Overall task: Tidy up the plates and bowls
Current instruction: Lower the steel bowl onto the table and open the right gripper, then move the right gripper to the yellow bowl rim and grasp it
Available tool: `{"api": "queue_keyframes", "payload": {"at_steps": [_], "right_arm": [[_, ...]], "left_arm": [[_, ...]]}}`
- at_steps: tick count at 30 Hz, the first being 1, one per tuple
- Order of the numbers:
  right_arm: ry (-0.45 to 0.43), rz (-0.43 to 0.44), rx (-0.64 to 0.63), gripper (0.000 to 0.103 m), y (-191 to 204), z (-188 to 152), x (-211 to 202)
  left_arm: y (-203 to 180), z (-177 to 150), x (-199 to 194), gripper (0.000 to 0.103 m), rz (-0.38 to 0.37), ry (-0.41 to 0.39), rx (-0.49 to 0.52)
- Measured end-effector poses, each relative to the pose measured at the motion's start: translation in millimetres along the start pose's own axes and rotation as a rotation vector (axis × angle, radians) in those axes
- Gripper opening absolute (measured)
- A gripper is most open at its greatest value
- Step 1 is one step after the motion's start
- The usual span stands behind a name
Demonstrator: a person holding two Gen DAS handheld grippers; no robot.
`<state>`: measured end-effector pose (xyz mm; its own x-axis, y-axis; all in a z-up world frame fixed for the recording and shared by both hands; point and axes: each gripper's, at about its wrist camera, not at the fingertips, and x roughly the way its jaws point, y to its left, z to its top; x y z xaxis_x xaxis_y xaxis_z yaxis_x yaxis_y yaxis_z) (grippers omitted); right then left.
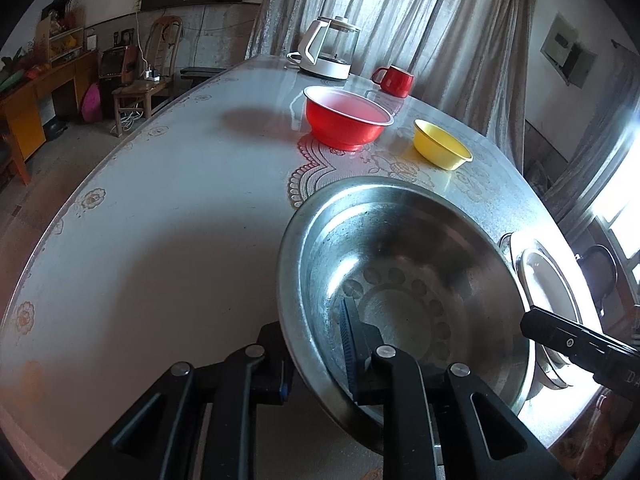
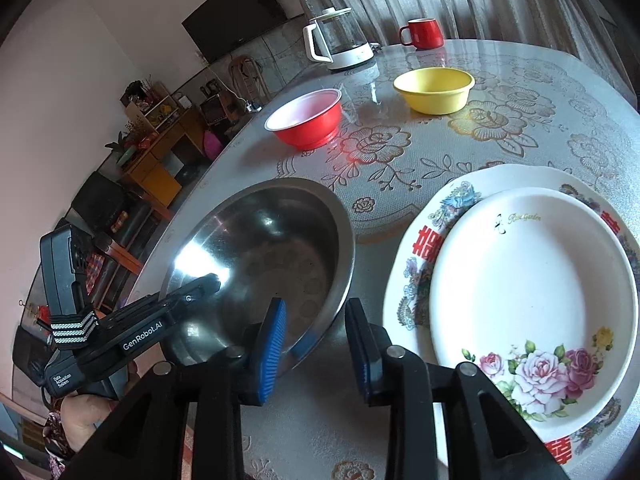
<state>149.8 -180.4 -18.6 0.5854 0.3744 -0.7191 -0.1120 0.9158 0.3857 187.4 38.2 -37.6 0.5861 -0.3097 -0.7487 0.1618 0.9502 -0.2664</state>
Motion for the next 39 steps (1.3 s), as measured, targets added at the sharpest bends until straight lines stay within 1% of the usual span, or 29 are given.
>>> {"api": "queue_keyframes", "payload": {"at_steps": [1, 2, 3, 6, 7, 8, 9, 10, 12, 15, 20, 22, 26, 29, 30, 33, 39], "right_arm": [[-0.003, -0.006, -0.004, 0.031, -0.8, 0.2, -1.6], [-0.004, -0.01, -0.002, 0.031, -2.0, 0.3, -2.9], [-0.006, -0.007, 0.003, 0.031, -3.3, 0.2, -4.4], [-0.012, -0.008, 0.006, 0.031, -6.3, 0.1, -6.3], [-0.016, -0.007, 0.009, 0.031, -7.0, -0.1, -7.3], [-0.018, -0.001, 0.01, 0.031, -7.6, -0.3, -8.2], [-0.02, 0.001, 0.011, 0.031, -8.0, -0.5, -9.2], [-0.023, -0.002, 0.012, 0.031, -8.5, -0.5, -10.4], [-0.029, 0.003, 0.015, 0.031, -9.5, -0.7, -13.2], [-0.038, 0.005, 0.014, 0.031, -9.7, 0.2, -17.9], [-0.069, -0.007, -0.008, 0.031, -12.5, 7.0, -32.2], [-0.076, -0.014, -0.015, 0.031, -16.7, 13.2, -38.1], [-0.098, -0.06, -0.032, 0.031, -29.2, 29.8, -50.8], [-0.117, -0.088, -0.038, 0.031, -41.6, 43.4, -60.7], [-0.123, -0.102, -0.042, 0.031, -45.7, 48.6, -63.5], [-0.143, -0.147, -0.056, 0.033, -60.8, 67.8, -69.9], [-0.139, -0.191, -0.026, 0.034, -98.5, 106.7, -70.1]], "left_arm": [[1.0, -0.5, -1.2, 0.035, 0.001, -0.002, -0.006], [1.6, -1.0, -2.8, 0.039, 0.0, -0.006, -0.012], [2.3, -1.6, -5.0, 0.045, 0.002, -0.013, -0.017], [5.0, -2.3, -12.1, 0.054, 0.011, -0.027, -0.028], [5.8, -2.3, -14.7, 0.06, 0.012, -0.032, -0.032], [6.7, -2.1, -17.2, 0.063, 0.016, -0.037, -0.037], [7.7, -1.8, -20.0, 0.072, 0.022, -0.042, -0.043], [9.0, -1.4, -22.8, 0.077, 0.028, -0.05, -0.051], [11.6, -0.6, -28.6, 0.08, 0.035, -0.067, -0.066], [14.0, 2.0, -35.9, 0.09, 0.056, -0.076, -0.081], [6.1, 10.3, -44.4, 0.094, 0.083, -0.095, -0.054], [1.1, 14.7, -46.6, 0.099, 0.093, -0.101, -0.037], [-12.1, 29.0, -49.5, 0.1, 0.094, -0.099, -0.002], [-27.9, 43.3, -50.5, 0.101, 0.085, -0.1, 0.043], [-34.2, 48.2, -51.3, 0.103, 0.083, -0.104, 0.059], [-53.6, 62.2, -52.7, 0.103, 0.062, -0.115, 0.101], [-89.1, 93.4, -45.0, 0.103, 0.029, -0.102, 0.175]]}}
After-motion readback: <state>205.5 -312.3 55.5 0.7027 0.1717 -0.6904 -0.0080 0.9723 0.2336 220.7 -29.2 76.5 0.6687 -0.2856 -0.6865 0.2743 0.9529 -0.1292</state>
